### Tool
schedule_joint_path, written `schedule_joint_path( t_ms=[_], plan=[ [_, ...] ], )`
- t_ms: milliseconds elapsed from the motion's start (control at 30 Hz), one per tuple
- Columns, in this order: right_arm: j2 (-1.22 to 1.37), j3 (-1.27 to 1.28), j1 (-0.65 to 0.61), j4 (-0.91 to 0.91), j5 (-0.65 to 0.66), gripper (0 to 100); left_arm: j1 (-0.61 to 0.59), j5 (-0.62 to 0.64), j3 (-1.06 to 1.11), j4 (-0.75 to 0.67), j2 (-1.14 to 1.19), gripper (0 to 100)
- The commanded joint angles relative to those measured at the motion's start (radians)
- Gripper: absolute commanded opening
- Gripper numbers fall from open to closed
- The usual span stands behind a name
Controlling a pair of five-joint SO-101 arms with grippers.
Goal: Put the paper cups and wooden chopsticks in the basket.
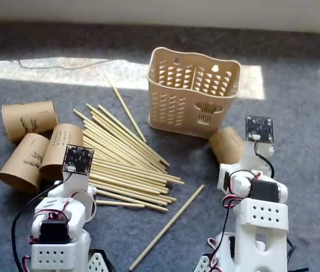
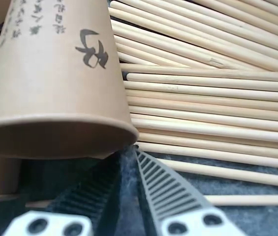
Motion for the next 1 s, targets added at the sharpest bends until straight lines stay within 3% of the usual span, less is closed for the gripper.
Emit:
schedule_joint_path(
  t_ms=[0,233,400,700,967],
  plan=[
    [-0.012,-0.004,-0.008,-0.047,-0.012,13.4,-0.013,-0.003,0.019,0.005,-0.004,0],
    [-0.012,0.064,-0.007,-0.143,-0.009,0.9,-0.013,-0.003,0.019,0.005,-0.004,0],
    [-0.013,0.068,0.001,-0.145,-0.003,0.6,-0.013,-0.003,0.019,0.005,-0.004,0],
    [-0.087,-0.039,0.035,0.068,0.083,0.6,-0.013,-0.003,0.019,0.005,-0.004,0],
    [-0.302,-0.087,0.035,0.295,0.275,0.6,-0.013,-0.003,0.019,0.005,-0.004,0]
  ],
)
